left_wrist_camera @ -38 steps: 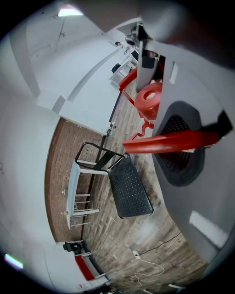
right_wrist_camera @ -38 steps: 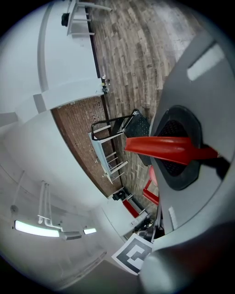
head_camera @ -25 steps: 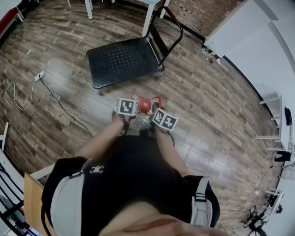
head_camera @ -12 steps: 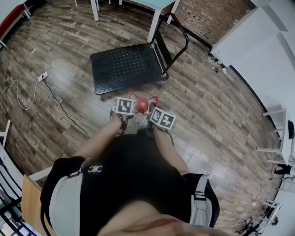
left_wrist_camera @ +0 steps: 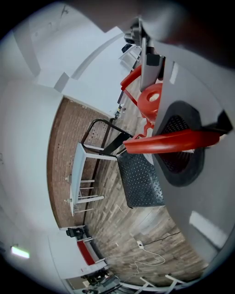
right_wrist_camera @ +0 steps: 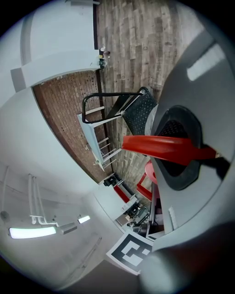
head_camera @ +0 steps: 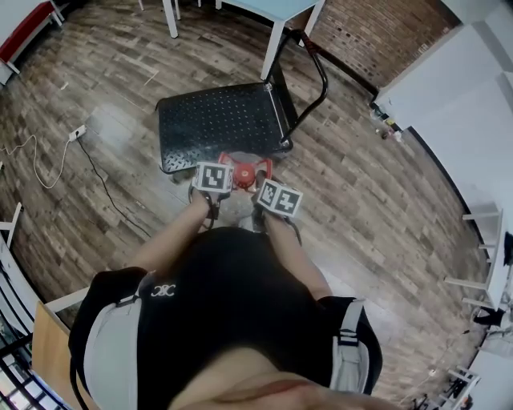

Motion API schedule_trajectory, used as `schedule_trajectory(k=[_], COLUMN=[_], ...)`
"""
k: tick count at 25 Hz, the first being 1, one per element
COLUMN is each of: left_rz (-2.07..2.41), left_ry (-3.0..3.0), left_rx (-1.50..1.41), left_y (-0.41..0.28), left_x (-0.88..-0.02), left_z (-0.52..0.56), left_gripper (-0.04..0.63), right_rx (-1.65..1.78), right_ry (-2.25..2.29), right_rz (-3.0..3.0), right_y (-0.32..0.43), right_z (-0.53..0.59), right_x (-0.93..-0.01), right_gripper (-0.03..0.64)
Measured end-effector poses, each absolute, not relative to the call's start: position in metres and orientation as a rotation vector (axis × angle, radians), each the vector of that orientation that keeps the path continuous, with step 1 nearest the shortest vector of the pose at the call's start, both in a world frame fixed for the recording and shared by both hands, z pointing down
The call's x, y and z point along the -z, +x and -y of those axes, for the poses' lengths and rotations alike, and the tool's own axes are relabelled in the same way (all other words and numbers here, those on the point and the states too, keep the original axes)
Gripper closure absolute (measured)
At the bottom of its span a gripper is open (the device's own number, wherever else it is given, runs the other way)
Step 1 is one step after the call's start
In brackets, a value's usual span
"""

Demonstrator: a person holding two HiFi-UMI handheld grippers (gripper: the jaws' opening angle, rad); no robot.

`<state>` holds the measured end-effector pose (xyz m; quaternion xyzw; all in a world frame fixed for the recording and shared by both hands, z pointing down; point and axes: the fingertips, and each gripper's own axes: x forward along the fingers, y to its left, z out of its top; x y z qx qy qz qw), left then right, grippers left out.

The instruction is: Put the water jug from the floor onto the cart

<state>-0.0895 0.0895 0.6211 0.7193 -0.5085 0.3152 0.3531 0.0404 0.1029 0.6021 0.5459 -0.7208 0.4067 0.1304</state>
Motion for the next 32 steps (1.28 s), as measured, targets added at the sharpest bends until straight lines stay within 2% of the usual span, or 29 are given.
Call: schedule_trajectory(k=[15,32], left_rz=[1.356,1.254], left_ry=[1.850,1.916], left_rx=[-0.788,-0.826], left_y=[-0.011,0.010], left_x=[-0.616,-0.630], left_z=[-0.005,0.084], left_gripper=[0.581,0.580], right_rx=[-1.149,-1.199], right_ry=[1.590,1.617], right_rz=[2.167,2.110], right_y=[0.125,0.143], right_z=[-0.005,0.067], right_x=[-0.595,-0.615], right_gripper=[0.601,0.601])
